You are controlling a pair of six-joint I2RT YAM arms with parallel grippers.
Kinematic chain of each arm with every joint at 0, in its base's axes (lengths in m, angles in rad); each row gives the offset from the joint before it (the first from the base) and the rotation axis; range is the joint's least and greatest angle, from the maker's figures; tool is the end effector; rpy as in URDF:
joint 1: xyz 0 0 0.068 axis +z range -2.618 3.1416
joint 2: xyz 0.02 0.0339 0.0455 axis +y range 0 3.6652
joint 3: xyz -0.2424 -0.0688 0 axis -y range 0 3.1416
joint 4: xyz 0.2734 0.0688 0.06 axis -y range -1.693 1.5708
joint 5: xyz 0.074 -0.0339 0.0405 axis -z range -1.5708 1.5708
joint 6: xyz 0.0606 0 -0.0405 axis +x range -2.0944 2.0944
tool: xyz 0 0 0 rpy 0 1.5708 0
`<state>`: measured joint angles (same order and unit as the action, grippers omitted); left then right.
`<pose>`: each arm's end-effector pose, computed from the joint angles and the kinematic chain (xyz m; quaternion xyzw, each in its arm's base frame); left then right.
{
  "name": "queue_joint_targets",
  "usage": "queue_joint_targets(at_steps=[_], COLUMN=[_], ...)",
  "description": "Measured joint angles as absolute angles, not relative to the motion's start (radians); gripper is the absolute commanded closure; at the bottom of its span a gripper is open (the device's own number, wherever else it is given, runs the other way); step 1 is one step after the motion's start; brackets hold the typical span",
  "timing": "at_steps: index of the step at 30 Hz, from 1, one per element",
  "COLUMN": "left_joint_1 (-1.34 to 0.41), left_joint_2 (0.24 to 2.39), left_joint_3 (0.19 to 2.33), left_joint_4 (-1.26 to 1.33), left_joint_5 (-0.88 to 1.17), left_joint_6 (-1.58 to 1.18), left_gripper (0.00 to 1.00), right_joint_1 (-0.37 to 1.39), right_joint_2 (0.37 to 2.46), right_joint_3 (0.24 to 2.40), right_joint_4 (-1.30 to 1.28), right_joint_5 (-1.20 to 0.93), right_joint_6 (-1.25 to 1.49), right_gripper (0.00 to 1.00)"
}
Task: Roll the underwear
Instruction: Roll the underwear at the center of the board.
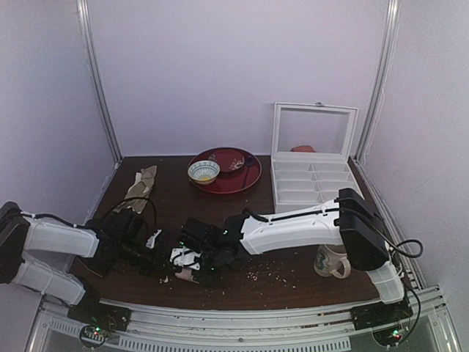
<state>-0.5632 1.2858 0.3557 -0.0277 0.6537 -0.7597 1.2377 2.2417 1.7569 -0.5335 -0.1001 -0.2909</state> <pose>0.1779 -0.1559 0.0629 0.0078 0.9081 -0.4171 0.0375 0.1614 0.4849 0.1147 -0.6748 0.6842 0.1670 0.2205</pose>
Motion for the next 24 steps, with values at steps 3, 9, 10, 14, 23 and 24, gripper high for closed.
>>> queue_joint_targets(at_steps=[3, 9, 10, 14, 23, 24], left_joint_1=[-0.528, -0.503, -0.501, -0.488, -0.487, -0.487], left_joint_2=[1.19, 0.982, 0.964, 0.924, 0.904, 0.887], left_joint_3=[0.358, 0.374, 0.374, 0.374, 0.369, 0.362], left_joint_4=[-0.113, -0.292, -0.308, -0.345, -0.376, -0.381], left_joint_5=[0.635, 0.576, 0.569, 0.542, 0.516, 0.508], left_joint_6=[-0.773, -0.818, -0.823, -0.843, -0.854, -0.857], left_gripper=[0.96, 0.86, 0.87, 0.87, 0.84, 0.85], right_joint_1=[1.229, 1.221, 1.221, 1.22, 1.222, 1.224], right_joint_2=[2.252, 2.267, 2.269, 2.283, 2.286, 2.288], right_joint_3=[1.761, 1.786, 1.792, 1.797, 1.806, 1.812], right_joint_4=[-0.501, -0.445, -0.448, -0.485, -0.498, -0.503], right_joint_5=[-0.121, -0.161, -0.165, -0.179, -0.187, -0.187], right_joint_6=[-0.265, -0.211, -0.204, -0.179, -0.179, -0.18], right_gripper=[1.0, 1.0, 1.0, 1.0, 1.0, 1.0])
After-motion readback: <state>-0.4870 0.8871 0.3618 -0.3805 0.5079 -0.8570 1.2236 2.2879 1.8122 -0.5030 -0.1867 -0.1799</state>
